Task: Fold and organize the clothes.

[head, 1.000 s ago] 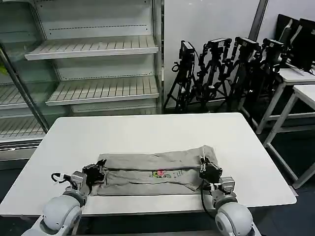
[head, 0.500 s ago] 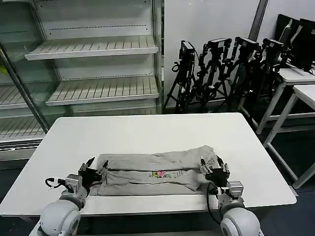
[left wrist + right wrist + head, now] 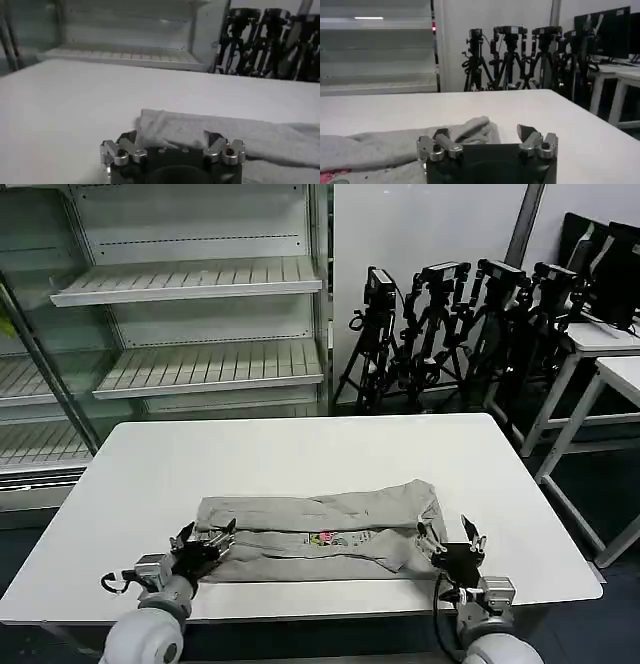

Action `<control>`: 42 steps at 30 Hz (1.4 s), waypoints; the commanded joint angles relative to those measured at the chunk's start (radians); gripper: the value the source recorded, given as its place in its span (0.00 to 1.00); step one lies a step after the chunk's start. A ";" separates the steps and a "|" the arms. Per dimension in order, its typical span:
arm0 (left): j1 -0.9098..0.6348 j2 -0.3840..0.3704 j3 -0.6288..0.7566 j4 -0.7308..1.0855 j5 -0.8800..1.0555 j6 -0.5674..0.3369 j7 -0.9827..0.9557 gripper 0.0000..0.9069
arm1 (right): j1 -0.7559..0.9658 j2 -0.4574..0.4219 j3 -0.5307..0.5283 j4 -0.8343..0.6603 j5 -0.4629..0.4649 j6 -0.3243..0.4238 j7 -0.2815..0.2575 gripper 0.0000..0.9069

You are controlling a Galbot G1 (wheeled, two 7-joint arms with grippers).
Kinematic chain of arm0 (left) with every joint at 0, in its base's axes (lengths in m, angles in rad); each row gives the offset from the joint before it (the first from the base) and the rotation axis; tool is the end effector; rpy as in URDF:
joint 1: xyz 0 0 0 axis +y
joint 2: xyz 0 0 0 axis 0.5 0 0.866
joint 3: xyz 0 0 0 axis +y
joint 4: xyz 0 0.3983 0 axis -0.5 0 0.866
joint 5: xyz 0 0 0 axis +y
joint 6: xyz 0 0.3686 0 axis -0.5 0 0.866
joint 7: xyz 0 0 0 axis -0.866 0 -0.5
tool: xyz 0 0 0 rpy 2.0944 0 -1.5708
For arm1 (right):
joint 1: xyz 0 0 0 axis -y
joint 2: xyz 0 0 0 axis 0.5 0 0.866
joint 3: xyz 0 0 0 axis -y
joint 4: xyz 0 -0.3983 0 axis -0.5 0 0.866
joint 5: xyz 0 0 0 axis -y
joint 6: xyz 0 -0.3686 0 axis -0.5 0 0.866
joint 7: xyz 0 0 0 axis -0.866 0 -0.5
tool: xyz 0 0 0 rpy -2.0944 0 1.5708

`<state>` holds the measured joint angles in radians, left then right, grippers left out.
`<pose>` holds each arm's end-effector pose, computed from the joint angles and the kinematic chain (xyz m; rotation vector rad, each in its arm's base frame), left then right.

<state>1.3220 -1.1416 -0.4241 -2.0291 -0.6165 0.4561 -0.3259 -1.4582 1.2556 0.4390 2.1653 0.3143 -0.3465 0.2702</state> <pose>0.2548 0.0680 -0.3083 -0.0143 -2.7414 0.1585 0.2029 -0.0349 -0.2961 -0.0158 -2.9261 -0.0048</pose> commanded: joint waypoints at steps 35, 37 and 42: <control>0.012 -0.076 -0.133 -0.006 -0.330 -0.100 -0.043 0.04 | -0.098 0.042 0.019 0.080 -0.030 0.017 0.008 1.00; 0.023 -0.050 -0.177 -0.010 -0.364 -0.099 -0.042 0.04 | -0.096 0.042 0.020 0.079 -0.029 0.017 0.008 1.00; 0.030 0.015 -0.313 0.017 -0.458 -0.079 -0.031 0.04 | -0.088 0.043 0.018 0.075 -0.026 0.018 0.008 1.00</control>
<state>1.3360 -1.2053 -0.5325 -2.0121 -0.9123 0.3667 -0.3654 -1.5462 1.2974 0.4576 2.2417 0.2883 -0.3294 0.2785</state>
